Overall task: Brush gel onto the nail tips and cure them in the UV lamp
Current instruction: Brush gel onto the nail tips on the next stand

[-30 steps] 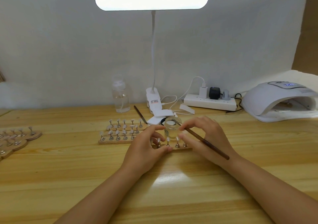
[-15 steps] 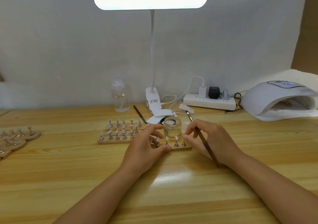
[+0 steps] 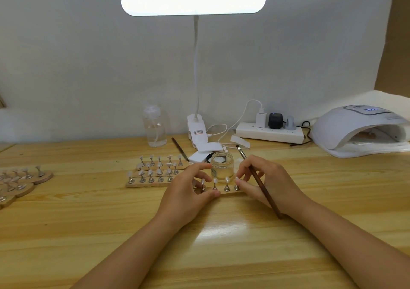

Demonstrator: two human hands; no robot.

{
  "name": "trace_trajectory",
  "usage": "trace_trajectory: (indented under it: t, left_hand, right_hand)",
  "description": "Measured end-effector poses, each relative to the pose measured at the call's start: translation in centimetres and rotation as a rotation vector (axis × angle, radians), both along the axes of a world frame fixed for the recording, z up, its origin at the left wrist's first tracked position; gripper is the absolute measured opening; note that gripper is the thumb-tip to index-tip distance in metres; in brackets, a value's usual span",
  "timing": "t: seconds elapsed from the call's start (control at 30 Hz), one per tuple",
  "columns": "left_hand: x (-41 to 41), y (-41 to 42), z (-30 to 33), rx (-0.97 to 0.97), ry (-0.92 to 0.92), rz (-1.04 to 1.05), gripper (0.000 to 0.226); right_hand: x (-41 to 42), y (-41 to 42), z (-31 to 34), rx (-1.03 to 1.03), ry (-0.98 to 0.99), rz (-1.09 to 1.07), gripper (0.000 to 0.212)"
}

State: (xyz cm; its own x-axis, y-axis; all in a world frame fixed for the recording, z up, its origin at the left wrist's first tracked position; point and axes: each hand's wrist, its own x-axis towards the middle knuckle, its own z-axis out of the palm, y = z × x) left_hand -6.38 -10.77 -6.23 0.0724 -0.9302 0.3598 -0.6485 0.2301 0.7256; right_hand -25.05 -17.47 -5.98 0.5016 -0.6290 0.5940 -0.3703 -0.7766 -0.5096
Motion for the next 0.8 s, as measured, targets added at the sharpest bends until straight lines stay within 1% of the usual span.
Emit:
trace_trajectory:
  t: [0.17,0.3,0.37,0.43,0.5,0.53,0.57,0.67,0.8]
  left_hand:
    - [0.0,0.1,0.1,0.007,-0.009,-0.001,0.051]
    - [0.0,0.1,0.1,0.004,-0.026,-0.005,0.05]
    - [-0.1,0.2,0.1,-0.012,-0.073,0.004,0.048]
    - [-0.2,0.3,0.1,-0.081,-0.137,0.005,0.046]
    - [-0.4,0.4,0.2,-0.204,-0.15,-0.004,0.039]
    - [-0.5,0.4,0.2,-0.257,-0.14,-0.012,0.034]
    - [-0.5,0.4,0.3,-0.294,-0.128,-0.023,0.03]
    - [-0.6,0.5,0.4,-0.337,-0.094,-0.056,0.027]
    - [-0.5,0.6,0.5,-0.356,-0.061,-0.063,0.019]
  right_hand:
    - [0.1,-0.1,0.0,0.097,-0.059,-0.024,0.024]
    - [-0.1,-0.2,0.2,0.068,-0.177,-0.124,0.024]
    - [0.0,-0.1,0.3,0.016,-0.225,-0.174,0.025]
    - [0.2,0.3,0.4,-0.082,-0.233,-0.182,0.021]
    - [0.6,0.9,0.7,-0.236,-0.191,-0.126,0.009]
    - [0.9,1.2,0.8,-0.304,-0.168,-0.086,0.008]
    - [1.2,1.6,0.8,-0.351,-0.149,-0.048,0.012]
    - [2.1,2.4,0.6,-0.415,-0.12,0.035,0.014]
    - [2.7,2.8,0.5,-0.456,-0.12,0.054,0.012]
